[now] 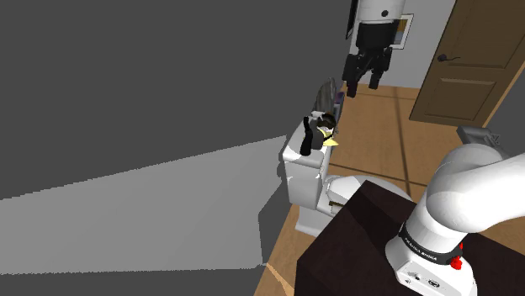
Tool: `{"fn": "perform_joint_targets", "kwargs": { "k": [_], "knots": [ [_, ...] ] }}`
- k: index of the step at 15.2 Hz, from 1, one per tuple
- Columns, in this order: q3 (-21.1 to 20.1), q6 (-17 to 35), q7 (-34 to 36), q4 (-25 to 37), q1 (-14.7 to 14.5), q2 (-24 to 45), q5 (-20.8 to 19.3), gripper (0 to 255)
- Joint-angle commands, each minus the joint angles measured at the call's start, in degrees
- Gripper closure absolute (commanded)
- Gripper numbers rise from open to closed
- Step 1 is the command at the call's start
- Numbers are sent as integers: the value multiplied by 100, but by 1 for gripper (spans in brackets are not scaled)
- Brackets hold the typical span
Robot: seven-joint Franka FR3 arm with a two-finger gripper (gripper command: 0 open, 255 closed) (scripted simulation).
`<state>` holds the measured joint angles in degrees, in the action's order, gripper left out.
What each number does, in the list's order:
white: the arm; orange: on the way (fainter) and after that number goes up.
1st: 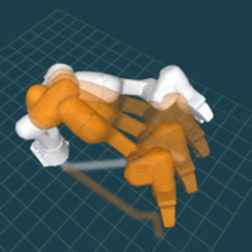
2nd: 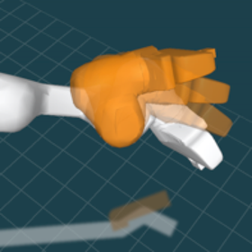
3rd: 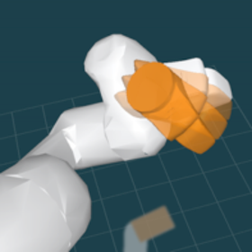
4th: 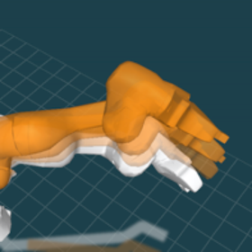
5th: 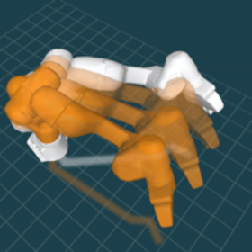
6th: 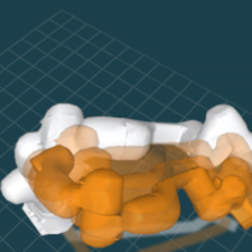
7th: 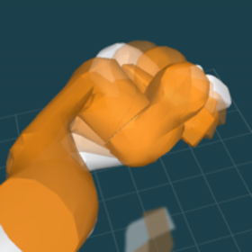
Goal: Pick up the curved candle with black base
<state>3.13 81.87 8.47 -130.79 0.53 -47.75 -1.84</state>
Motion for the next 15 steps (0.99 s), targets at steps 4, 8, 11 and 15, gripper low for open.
{"fn": "perform_joint_targets", "kwargs": {
  "k": [4, 8, 11, 15],
  "knots": [
    [47, 700, -94, -507, 43, 33, -222, 0],
    [134, 1674, -184, -1075, 118, 216, -529, 0],
    [213, 2436, -224, -1413, 191, 468, -770, 0],
    [330, 3486, -234, -1730, 315, 963, -1114, 0]
  ]
}}
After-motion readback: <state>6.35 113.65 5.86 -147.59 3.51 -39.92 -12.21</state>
